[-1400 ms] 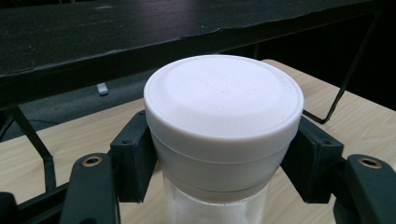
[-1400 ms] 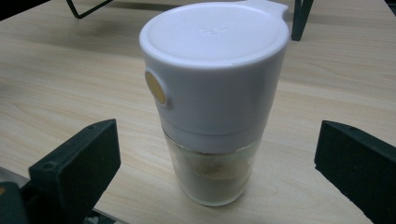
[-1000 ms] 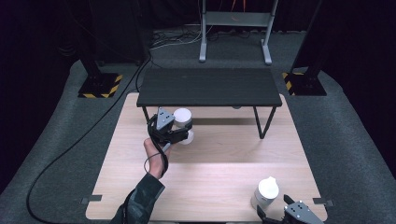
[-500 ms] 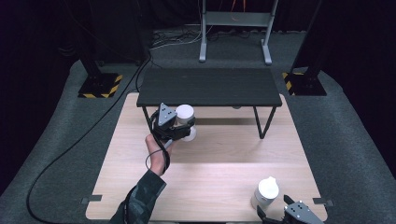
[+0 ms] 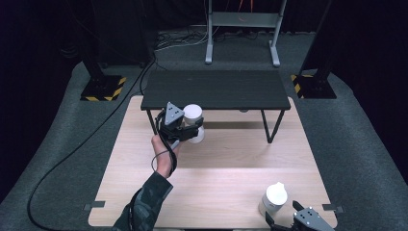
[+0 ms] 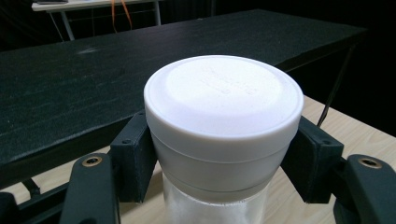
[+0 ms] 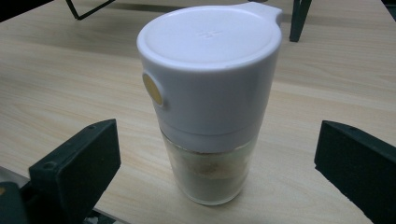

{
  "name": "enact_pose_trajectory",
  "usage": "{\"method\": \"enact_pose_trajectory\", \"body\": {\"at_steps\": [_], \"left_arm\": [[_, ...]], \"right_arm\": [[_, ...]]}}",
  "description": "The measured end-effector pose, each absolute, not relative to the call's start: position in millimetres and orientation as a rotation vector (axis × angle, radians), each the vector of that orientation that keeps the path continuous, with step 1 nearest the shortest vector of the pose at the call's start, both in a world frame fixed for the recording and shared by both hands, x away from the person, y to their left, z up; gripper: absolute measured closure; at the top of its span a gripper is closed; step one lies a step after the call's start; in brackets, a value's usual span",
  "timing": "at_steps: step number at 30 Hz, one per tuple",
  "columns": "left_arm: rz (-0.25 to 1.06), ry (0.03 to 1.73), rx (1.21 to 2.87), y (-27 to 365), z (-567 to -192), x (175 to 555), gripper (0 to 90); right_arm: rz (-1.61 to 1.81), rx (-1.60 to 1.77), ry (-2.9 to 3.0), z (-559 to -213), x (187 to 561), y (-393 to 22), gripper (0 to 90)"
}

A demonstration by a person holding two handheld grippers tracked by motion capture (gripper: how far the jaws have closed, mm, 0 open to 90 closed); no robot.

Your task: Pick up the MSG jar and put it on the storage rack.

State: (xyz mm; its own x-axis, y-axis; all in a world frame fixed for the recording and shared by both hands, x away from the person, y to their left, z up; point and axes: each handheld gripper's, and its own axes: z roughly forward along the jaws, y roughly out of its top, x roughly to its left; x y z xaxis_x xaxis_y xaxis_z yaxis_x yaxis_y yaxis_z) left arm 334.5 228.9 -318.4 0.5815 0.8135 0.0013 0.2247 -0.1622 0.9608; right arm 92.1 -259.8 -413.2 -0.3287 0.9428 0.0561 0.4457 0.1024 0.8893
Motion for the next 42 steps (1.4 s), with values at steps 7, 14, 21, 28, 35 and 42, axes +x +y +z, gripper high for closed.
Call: {"method": "enact_pose_trajectory", "body": {"at_steps": [7, 14, 21, 28, 35, 42], "left_arm": [[0.653, 0.857, 1.69, 227, -311, 335, 34.1], [0.651, 0.848, 1.687, 226, -303, 337, 34.1], [0.632, 0.854, 1.669, 228, -298, 340, 34.1], [0.626, 0.855, 1.666, 229, -291, 342, 34.1], [0.619, 0.85, 1.661, 228, -284, 345, 34.1], [0.617, 0.84, 1.666, 227, -276, 346, 34.1]], "right_arm": [[1.178, 1.349, 1.841, -413, 93, -260, 0.0], [1.181, 1.349, 1.836, -413, 92, -260, 0.0], [1.18, 1.354, 1.836, -413, 91, -262, 0.0], [1.181, 1.355, 1.83, -414, 91, -262, 0.0], [1.181, 1.355, 1.834, -414, 91, -261, 0.0], [1.181, 1.357, 1.827, -415, 90, -262, 0.0]]}}
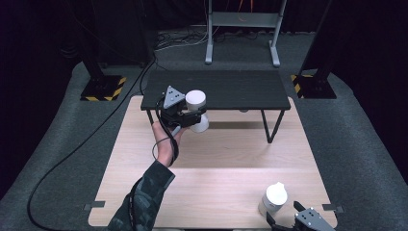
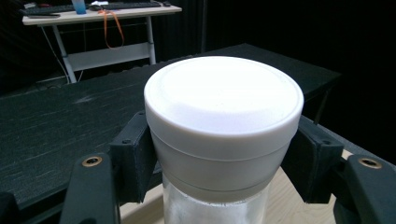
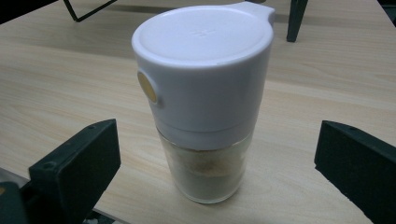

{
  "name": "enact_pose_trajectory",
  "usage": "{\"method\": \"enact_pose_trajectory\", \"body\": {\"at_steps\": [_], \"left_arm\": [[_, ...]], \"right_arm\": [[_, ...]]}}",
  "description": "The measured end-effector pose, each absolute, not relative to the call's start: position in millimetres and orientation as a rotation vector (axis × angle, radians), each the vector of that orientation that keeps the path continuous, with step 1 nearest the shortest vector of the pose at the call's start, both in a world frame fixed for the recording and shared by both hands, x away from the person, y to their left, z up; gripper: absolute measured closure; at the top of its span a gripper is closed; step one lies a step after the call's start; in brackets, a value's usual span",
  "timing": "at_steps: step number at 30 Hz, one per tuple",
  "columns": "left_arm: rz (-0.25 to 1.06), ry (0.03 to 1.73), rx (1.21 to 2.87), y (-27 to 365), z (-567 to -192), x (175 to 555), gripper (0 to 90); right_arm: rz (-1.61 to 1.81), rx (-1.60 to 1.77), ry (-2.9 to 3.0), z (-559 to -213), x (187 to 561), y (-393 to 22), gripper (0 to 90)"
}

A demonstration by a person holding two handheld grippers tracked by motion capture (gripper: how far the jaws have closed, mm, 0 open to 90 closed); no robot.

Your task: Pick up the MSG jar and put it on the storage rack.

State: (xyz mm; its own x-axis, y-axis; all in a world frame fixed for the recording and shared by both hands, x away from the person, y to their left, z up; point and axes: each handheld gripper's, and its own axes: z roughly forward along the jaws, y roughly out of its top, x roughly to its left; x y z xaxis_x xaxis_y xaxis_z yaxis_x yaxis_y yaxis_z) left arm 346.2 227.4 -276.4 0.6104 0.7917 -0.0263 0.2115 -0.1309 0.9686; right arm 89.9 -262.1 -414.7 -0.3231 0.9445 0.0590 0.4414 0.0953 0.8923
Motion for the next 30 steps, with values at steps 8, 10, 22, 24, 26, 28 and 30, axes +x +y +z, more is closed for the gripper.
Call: {"method": "enact_pose_trajectory", "body": {"at_steps": [8, 10, 22, 24, 26, 28, 30], "left_arm": [[0.621, 0.83, 1.66, 225, -269, 347, 34.1], [0.619, 0.83, 1.66, 225, -267, 347, 34.1], [0.63, 0.813, 1.658, 219, -251, 350, 34.1], [0.635, 0.808, 1.654, 218, -248, 350, 34.1], [0.643, 0.804, 1.658, 217, -245, 351, 34.1], [0.648, 0.803, 1.655, 216, -242, 352, 34.1], [0.654, 0.804, 1.657, 214, -239, 353, 34.1]], "right_arm": [[1.182, 1.358, 1.83, -415, 90, -262, 0.0], [1.182, 1.357, 1.83, -415, 91, -262, 0.0], [1.187, 1.354, 1.831, -414, 91, -264, 0.0], [1.189, 1.351, 1.833, -414, 91, -264, 0.0], [1.19, 1.351, 1.834, -414, 91, -264, 0.0], [1.19, 1.351, 1.835, -414, 92, -264, 0.0], [1.191, 1.349, 1.836, -414, 92, -264, 0.0]]}}
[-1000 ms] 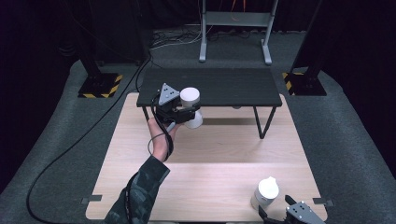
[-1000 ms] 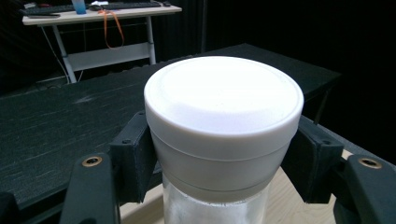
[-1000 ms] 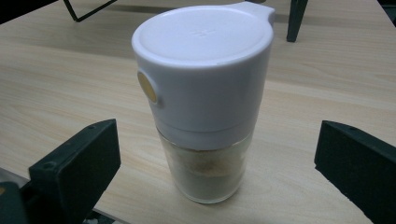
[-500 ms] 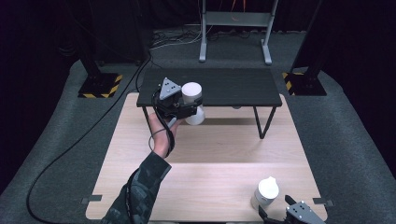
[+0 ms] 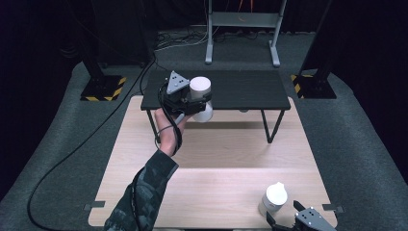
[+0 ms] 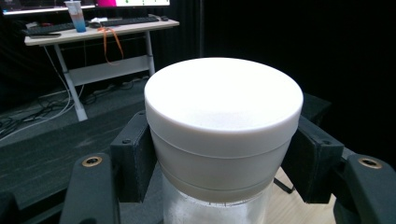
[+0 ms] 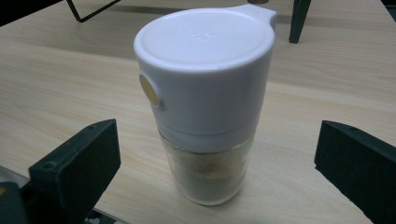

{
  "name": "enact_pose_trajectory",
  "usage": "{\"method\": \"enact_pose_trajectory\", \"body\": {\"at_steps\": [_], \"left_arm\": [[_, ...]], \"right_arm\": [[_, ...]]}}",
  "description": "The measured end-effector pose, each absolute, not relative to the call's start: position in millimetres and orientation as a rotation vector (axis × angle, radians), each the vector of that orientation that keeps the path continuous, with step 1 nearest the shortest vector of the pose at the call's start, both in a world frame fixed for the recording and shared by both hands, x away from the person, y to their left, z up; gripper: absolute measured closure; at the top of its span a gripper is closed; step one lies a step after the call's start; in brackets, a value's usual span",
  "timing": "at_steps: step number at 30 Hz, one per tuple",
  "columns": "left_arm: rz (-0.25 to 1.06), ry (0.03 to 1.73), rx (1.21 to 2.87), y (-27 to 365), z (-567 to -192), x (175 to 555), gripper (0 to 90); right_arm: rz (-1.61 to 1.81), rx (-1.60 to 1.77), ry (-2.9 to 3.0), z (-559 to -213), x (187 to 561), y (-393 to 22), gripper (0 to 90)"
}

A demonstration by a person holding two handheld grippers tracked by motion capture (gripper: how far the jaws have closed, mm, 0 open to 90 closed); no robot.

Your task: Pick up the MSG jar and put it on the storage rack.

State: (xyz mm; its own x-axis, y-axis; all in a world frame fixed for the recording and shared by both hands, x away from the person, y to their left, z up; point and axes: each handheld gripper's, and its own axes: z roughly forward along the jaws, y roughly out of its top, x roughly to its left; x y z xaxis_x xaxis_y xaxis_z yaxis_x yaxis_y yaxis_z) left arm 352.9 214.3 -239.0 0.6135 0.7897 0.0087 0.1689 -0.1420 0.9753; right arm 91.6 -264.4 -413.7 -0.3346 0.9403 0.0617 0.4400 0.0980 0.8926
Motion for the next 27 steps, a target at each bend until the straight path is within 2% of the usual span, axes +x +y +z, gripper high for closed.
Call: {"method": "enact_pose_trajectory", "body": {"at_steps": [27], "left_arm": [[0.691, 0.806, 1.645, 199, -217, 368, 34.1]], "right_arm": [[1.196, 1.348, 1.84, -415, 92, -268, 0.0]]}}
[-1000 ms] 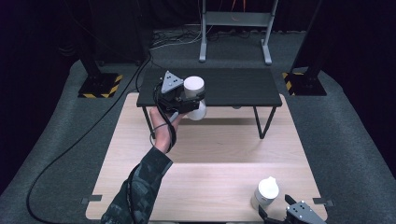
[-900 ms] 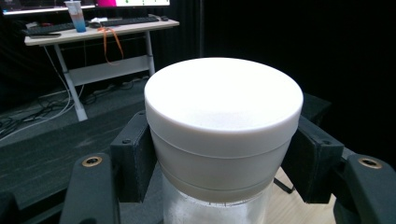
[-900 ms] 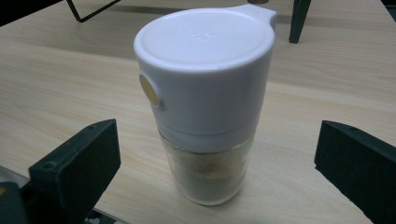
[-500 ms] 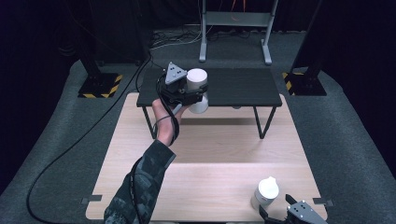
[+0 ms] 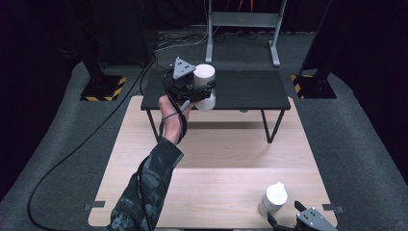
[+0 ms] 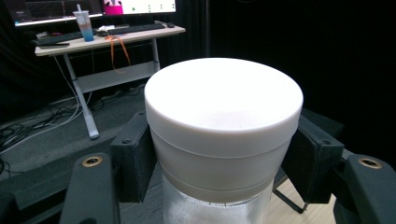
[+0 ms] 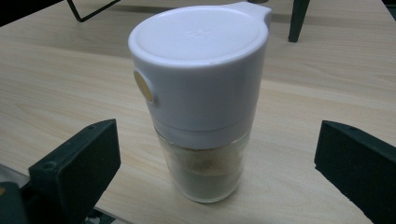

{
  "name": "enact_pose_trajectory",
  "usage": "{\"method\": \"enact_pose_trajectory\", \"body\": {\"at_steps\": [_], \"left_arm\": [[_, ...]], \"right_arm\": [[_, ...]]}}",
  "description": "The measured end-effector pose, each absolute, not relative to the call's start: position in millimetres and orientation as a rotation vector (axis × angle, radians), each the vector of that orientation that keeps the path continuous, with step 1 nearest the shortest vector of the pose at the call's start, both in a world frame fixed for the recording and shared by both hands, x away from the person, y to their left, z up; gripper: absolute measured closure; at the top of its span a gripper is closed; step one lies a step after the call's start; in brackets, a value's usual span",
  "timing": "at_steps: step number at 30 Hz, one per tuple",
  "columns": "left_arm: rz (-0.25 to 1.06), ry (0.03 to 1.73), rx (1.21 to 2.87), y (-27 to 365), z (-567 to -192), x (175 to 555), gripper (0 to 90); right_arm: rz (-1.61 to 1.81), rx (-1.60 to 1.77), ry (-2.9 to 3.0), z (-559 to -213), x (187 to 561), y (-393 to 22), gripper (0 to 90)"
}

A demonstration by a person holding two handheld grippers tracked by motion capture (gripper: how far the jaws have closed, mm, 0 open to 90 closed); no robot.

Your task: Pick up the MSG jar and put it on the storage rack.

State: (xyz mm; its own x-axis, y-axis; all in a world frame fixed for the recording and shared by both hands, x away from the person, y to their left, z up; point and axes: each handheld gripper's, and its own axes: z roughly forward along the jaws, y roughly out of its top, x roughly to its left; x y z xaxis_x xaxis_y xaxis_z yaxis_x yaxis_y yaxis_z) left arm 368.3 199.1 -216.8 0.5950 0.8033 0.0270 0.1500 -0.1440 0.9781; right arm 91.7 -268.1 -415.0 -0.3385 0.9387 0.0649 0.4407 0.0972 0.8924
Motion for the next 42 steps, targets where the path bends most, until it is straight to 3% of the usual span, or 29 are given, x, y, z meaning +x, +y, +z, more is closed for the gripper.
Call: {"method": "enact_pose_trajectory", "body": {"at_steps": [42], "left_arm": [[0.728, 0.898, 1.671, 182, -214, 395, 34.1]], "right_arm": [[1.2, 1.343, 1.853, -415, 92, -270, 0.0]]}}
